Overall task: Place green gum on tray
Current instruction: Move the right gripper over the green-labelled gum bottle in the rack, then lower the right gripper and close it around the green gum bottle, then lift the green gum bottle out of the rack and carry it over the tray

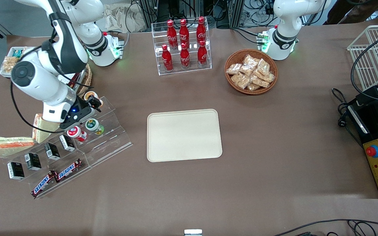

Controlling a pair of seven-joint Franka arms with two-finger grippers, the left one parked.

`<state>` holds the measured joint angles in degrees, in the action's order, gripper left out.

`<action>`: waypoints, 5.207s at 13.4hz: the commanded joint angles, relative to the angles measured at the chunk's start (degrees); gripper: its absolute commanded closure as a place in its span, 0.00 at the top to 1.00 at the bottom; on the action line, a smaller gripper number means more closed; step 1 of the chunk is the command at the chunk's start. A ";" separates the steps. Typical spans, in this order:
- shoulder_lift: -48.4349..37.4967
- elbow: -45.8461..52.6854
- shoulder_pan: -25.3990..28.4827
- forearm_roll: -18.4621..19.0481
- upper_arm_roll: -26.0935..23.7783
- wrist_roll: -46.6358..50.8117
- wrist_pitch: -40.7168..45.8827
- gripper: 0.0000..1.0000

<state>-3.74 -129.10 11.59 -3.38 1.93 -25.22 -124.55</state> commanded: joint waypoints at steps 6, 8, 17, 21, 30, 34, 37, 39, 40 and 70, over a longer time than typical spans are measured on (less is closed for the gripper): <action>0.22 -5.29 0.19 -0.14 0.26 -3.25 -7.72 1.00; 1.10 -5.29 -0.42 -0.13 0.44 -5.44 -8.78 1.00; 4.35 -5.29 -1.83 -0.22 0.79 -8.18 -12.04 1.00; 5.41 -6.08 -1.83 -0.22 0.70 -8.18 -14.05 1.00; 5.50 -6.78 -1.83 -0.22 0.79 -8.09 -14.94 0.25; 5.23 -4.69 -1.92 -0.31 0.79 -7.83 -14.41 0.16; 4.79 3.90 -2.01 -1.01 1.05 -7.57 -3.56 0.16; 4.62 12.94 -1.92 -1.01 1.14 -4.24 8.20 0.16; 4.53 17.34 -1.92 -1.01 1.14 -2.83 14.01 0.16; 19.02 1.92 29.89 0.39 0.79 68.99 -25.65 0.17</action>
<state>13.09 -127.06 40.88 -4.02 1.93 42.72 -146.98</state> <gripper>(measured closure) 0.410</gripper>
